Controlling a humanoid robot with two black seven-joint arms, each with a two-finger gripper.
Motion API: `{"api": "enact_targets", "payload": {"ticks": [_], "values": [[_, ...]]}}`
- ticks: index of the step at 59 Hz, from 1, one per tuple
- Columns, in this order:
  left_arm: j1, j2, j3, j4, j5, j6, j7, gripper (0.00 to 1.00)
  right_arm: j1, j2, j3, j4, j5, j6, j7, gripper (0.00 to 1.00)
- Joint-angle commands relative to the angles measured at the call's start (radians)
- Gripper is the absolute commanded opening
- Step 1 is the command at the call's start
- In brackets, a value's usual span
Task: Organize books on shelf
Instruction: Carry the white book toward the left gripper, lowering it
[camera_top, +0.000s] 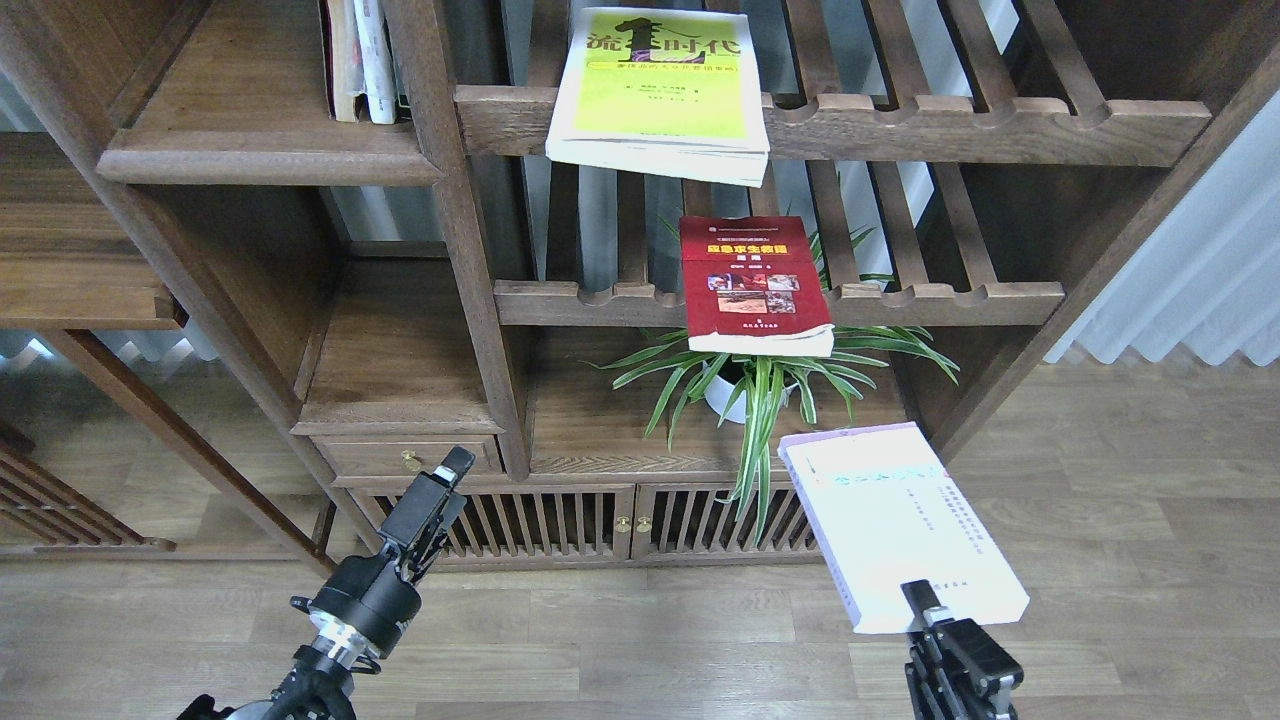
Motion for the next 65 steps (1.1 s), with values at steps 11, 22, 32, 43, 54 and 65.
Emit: {"api": "enact_targets", "payload": {"ticks": [11, 22, 32, 43, 54, 65], "values": [[-0.028, 0.159, 0.153, -0.010, -0.159, 0.000, 0.021, 1.00, -0.012, -0.042, -0.061, -0.001, -0.002, 0.000, -0.039, 0.05], [-0.097, 0.221, 0.288, -0.013, -0.159, 0.000, 0.023, 1.00, 0.046, -0.082, -0.099, -0.005, -0.004, 0.000, -0.041, 0.05], [-0.149, 0.250, 0.369, -0.013, -0.160, 0.000, 0.023, 1.00, 0.120, -0.100, -0.128, -0.010, -0.002, 0.000, -0.043, 0.05], [-0.176, 0.253, 0.386, -0.037, -0.162, 0.000, 0.023, 1.00, 0.216, -0.103, -0.177, -0.024, -0.004, 0.000, -0.044, 0.05], [-0.176, 0.314, 0.389, -0.160, -0.194, 0.000, 0.023, 1.00, 0.265, -0.088, -0.248, -0.063, -0.010, 0.000, -0.046, 0.05], [-0.176, 0.359, 0.388, -0.172, -0.196, 0.000, 0.023, 1.00, 0.285, -0.062, -0.292, -0.065, -0.025, 0.000, -0.067, 0.05]]}}
